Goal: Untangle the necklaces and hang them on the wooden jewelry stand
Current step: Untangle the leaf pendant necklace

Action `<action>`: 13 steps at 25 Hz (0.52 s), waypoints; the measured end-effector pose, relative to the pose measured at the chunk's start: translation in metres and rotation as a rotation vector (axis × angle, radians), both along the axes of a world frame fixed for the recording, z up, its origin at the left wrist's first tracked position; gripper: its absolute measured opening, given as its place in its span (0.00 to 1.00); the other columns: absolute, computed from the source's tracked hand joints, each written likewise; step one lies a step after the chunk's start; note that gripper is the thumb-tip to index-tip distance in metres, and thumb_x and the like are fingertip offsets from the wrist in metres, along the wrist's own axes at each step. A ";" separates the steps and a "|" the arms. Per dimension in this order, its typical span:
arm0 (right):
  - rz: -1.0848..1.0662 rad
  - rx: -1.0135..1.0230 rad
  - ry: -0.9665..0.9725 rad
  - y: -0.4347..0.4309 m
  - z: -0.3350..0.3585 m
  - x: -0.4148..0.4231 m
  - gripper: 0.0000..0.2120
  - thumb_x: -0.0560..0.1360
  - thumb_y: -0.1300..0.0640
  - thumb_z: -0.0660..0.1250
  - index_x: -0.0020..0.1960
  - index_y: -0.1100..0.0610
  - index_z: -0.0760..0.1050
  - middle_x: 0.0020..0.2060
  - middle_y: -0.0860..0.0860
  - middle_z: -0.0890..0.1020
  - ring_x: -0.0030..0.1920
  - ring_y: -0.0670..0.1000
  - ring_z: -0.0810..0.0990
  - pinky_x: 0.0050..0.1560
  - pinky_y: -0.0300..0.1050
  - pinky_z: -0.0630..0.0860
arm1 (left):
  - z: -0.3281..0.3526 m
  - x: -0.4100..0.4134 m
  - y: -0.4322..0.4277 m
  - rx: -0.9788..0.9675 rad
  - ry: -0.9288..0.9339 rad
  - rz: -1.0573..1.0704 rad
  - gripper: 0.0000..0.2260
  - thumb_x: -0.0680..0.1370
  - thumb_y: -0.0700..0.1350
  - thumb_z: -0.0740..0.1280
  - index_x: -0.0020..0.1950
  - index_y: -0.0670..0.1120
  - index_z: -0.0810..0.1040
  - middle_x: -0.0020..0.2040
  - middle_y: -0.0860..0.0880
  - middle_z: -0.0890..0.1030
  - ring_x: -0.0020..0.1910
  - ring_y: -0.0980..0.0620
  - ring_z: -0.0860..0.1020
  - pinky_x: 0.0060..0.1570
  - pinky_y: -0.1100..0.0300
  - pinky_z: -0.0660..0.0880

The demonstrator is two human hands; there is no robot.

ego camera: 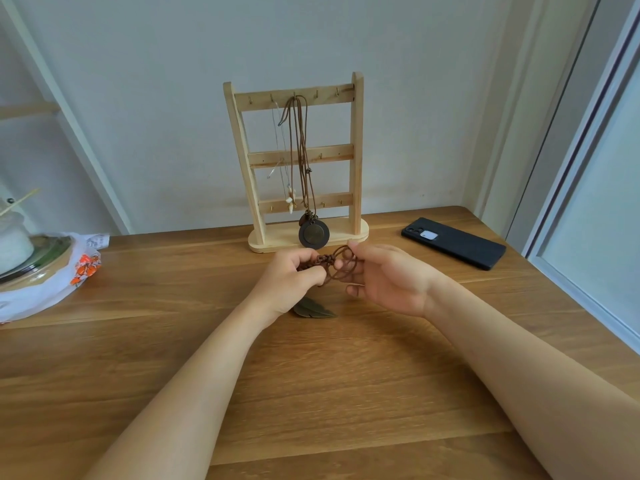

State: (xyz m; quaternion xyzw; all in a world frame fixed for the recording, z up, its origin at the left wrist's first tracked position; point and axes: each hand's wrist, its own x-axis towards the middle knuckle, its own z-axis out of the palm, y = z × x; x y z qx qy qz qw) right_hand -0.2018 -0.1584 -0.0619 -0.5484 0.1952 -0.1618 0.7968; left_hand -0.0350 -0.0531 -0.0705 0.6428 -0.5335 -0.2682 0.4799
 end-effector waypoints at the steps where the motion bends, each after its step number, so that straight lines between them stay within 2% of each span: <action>1: -0.013 0.000 -0.008 0.000 0.001 -0.001 0.11 0.82 0.50 0.61 0.49 0.56 0.77 0.40 0.51 0.81 0.45 0.50 0.79 0.48 0.47 0.71 | 0.000 0.000 0.000 -0.010 0.017 -0.011 0.10 0.67 0.49 0.68 0.42 0.45 0.84 0.37 0.45 0.81 0.41 0.51 0.77 0.46 0.52 0.72; 4: -0.122 -0.025 -0.011 -0.002 0.002 -0.002 0.10 0.82 0.50 0.62 0.45 0.54 0.73 0.30 0.48 0.70 0.36 0.49 0.72 0.46 0.46 0.68 | 0.003 0.001 0.002 -0.028 0.072 -0.055 0.08 0.73 0.50 0.68 0.37 0.47 0.81 0.32 0.49 0.74 0.34 0.55 0.71 0.40 0.58 0.66; 6: -0.206 -0.114 0.032 -0.004 0.002 -0.004 0.08 0.81 0.53 0.65 0.45 0.56 0.73 0.27 0.48 0.66 0.32 0.48 0.69 0.44 0.45 0.69 | 0.002 0.003 0.001 -0.037 0.083 -0.033 0.07 0.76 0.48 0.69 0.40 0.51 0.83 0.31 0.51 0.74 0.34 0.55 0.72 0.42 0.58 0.68; 9: -0.280 -0.204 0.074 -0.005 0.001 -0.005 0.07 0.79 0.57 0.69 0.45 0.59 0.74 0.27 0.50 0.69 0.34 0.51 0.72 0.49 0.48 0.75 | -0.001 0.003 0.000 -0.035 0.036 0.002 0.03 0.79 0.43 0.70 0.49 0.50 0.83 0.30 0.57 0.78 0.35 0.60 0.76 0.44 0.63 0.71; 11: -0.335 -0.242 0.098 -0.004 0.001 -0.004 0.06 0.78 0.59 0.70 0.44 0.59 0.76 0.29 0.52 0.76 0.38 0.54 0.78 0.51 0.51 0.78 | -0.001 0.001 0.001 -0.052 0.006 0.014 0.02 0.78 0.43 0.71 0.47 0.49 0.83 0.33 0.58 0.80 0.36 0.62 0.77 0.43 0.67 0.72; 13: -0.458 -0.384 0.125 -0.003 0.000 -0.003 0.03 0.77 0.60 0.71 0.47 0.59 0.79 0.36 0.51 0.82 0.41 0.51 0.81 0.49 0.48 0.79 | -0.001 0.002 0.001 -0.058 -0.004 0.045 0.02 0.78 0.44 0.72 0.46 0.50 0.84 0.37 0.58 0.82 0.39 0.63 0.78 0.44 0.66 0.71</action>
